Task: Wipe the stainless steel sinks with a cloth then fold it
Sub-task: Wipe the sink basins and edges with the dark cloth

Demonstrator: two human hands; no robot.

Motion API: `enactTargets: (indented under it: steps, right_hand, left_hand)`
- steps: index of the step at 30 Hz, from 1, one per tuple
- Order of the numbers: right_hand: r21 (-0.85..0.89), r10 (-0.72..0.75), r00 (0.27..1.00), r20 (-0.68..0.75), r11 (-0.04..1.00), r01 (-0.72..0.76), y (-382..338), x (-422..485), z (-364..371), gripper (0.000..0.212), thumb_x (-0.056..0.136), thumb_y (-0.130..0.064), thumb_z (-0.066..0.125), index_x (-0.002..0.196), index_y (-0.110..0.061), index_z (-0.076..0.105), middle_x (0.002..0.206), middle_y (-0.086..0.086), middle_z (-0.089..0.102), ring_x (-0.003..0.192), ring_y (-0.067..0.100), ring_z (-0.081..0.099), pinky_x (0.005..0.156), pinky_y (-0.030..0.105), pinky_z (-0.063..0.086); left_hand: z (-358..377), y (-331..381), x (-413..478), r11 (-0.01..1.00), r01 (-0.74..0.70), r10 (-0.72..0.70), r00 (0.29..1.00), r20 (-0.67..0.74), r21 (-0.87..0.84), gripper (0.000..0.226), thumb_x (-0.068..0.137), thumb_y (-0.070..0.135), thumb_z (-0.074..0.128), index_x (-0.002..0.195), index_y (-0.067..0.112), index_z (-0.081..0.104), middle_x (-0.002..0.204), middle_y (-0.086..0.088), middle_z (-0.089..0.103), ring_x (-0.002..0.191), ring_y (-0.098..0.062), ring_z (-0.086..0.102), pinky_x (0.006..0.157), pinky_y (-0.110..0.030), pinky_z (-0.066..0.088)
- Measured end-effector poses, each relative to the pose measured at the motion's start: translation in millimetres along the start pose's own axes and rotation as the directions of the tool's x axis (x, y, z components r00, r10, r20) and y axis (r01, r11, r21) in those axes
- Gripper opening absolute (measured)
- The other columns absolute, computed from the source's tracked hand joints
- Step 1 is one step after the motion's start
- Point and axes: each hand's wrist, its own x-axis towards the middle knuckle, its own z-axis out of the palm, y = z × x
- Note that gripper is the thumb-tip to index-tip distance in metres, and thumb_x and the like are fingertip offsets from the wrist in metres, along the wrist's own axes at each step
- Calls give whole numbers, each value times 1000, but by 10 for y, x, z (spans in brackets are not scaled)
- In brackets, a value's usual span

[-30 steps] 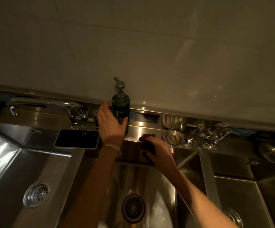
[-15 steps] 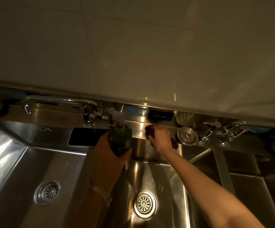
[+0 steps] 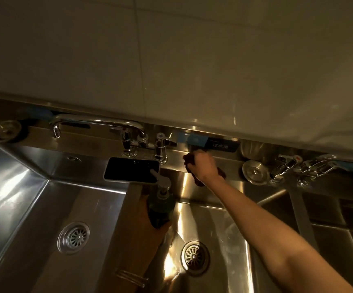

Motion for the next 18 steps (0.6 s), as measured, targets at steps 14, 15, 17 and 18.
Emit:
enactTargets:
  steps: [14, 15, 17, 18]
  right_hand:
    - [-45, -5, 999, 32, 999, 6, 30, 134, -25, 33, 86, -26, 62, 114, -8, 60, 115, 12, 62, 104, 29, 59, 90, 41, 49]
    - [-44, -99, 993, 61, 994, 101, -28, 108, 20, 37, 85, -26, 63, 118, -10, 59, 117, 11, 61, 106, 29, 58, 91, 42, 48]
    - [-16, -251, 960, 124, 967, 255, -10, -15, 66, 42, 81, -25, 65, 121, -16, 57, 119, 6, 61, 110, 28, 56, 92, 42, 46]
    - [9, -285, 948, 142, 958, 287, 63, -116, 59, 42, 79, -24, 65, 120, -18, 58, 119, 4, 61, 110, 27, 55, 92, 42, 46]
  left_hand:
    - [-16, 149, 184, 981, -92, 83, 995, -56, -173, 40, 62, 39, 83, 85, 45, 51, 77, 21, 59, 76, 6, 61, 68, -4, 41]
    - [-39, 228, 211, 977, -106, 94, 993, -70, -184, 45, 65, 22, 83, 86, 41, 48, 75, 25, 54, 72, 11, 57, 67, -2, 38]
    - [-117, 390, 277, 972, -156, 139, 985, -105, -174, 54, 67, 13, 81, 104, 34, 47, 90, 28, 46, 84, 10, 47, 79, -7, 32]
    - [-166, 482, 323, 968, -183, 165, 980, -115, -169, 58, 68, 14, 81, 112, 30, 47, 95, 25, 45, 91, 5, 45, 84, -12, 30]
